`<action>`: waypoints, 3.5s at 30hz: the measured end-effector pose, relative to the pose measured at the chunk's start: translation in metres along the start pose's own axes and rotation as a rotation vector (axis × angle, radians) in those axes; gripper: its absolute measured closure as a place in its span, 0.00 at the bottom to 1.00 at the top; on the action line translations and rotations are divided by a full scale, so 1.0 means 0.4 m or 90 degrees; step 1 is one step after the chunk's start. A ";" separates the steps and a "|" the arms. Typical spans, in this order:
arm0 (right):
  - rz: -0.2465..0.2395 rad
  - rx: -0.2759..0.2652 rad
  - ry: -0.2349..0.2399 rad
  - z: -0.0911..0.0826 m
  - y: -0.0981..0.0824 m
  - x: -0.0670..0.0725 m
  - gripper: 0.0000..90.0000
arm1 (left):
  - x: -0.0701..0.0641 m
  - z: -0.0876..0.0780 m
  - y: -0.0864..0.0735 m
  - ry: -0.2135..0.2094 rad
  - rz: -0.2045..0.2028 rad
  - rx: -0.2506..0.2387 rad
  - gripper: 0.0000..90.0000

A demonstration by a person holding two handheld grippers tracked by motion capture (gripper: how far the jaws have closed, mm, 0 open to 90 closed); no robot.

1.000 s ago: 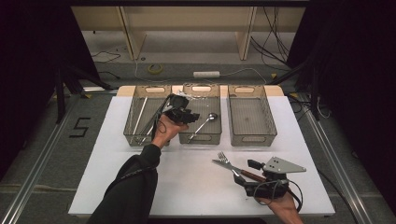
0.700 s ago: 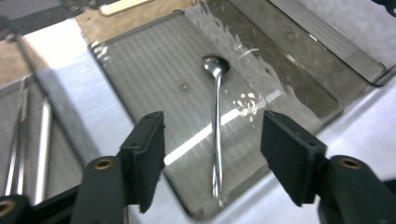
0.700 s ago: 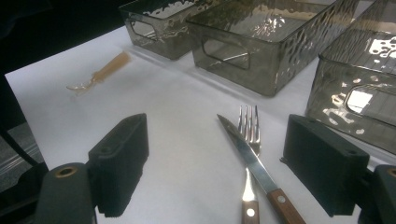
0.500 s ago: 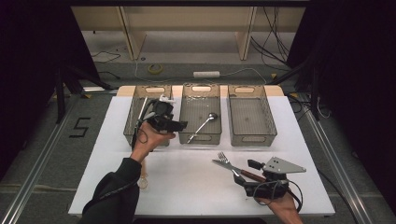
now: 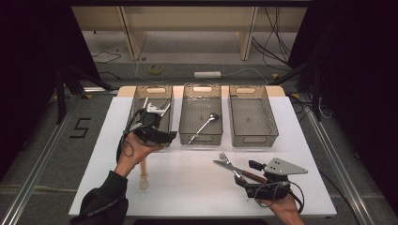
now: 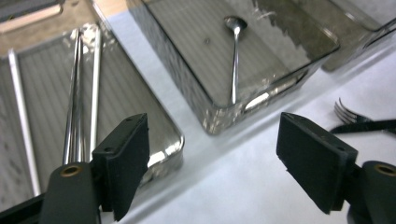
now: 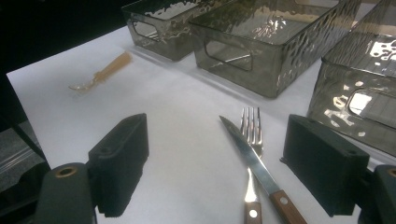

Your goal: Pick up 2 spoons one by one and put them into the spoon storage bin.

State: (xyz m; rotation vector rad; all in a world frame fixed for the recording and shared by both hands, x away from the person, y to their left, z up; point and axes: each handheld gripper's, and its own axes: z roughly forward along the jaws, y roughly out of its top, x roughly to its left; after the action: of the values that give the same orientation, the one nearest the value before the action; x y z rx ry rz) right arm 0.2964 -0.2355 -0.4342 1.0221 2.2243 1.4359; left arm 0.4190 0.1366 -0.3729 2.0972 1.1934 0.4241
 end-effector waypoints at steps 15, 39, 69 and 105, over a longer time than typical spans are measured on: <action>-0.002 0.003 -0.001 0.000 0.001 0.003 0.26 | 0.052 -0.034 -0.131 0.061 -0.068 0.041 0.25; -0.003 0.003 -0.003 0.001 0.000 0.002 0.26 | 0.087 0.020 -0.258 0.096 -0.142 0.125 0.43; -0.009 0.007 -0.004 0.004 0.000 0.005 0.26 | 0.091 0.075 -0.269 0.108 -0.145 0.177 0.67; -0.010 0.006 -0.005 0.003 0.000 0.004 0.26 | 0.089 0.052 -0.255 0.087 -0.131 0.159 0.83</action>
State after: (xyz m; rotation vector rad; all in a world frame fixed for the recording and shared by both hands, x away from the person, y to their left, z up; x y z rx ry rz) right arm 0.2958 -0.2335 -0.4346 1.0102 2.2311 1.4138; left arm 0.3857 0.1942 -0.4603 2.1504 1.5963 0.3410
